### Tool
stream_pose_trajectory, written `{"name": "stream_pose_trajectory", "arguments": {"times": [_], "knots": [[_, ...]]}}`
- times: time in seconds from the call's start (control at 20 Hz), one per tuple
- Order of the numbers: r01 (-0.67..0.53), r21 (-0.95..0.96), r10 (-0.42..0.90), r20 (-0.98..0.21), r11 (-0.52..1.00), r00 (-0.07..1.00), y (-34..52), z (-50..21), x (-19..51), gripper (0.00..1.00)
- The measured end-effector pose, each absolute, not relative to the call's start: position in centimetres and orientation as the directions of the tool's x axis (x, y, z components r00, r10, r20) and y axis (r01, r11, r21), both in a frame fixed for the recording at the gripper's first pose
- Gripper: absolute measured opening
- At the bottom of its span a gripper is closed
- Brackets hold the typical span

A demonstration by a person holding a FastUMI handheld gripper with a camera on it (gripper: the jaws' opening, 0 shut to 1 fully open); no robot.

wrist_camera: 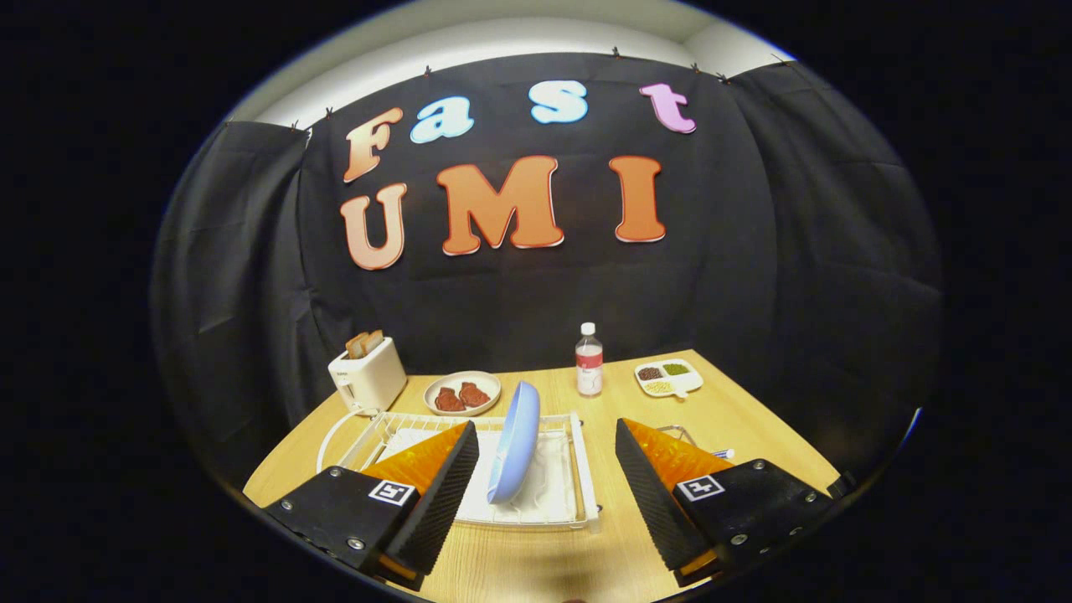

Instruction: Take the plate from the dish rack, then take the spoon from the basket and place it into the plate.

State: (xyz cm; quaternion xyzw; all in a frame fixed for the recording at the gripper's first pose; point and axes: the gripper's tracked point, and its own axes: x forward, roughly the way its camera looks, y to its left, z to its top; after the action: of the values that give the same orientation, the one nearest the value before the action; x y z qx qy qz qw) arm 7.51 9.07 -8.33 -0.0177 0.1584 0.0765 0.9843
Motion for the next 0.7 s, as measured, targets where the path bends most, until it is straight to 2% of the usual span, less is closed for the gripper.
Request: {"name": "stream_pose_trajectory", "arguments": {"times": [0.35,0.7], "knots": [[-0.164,-0.079,0.103,-0.501,0.983,0.859,11.5,-14.2,12.3,0.98],[-0.088,-0.026,0.051,-0.644,0.996,0.764,12.8,-19.0,14.8,0.97]]}}
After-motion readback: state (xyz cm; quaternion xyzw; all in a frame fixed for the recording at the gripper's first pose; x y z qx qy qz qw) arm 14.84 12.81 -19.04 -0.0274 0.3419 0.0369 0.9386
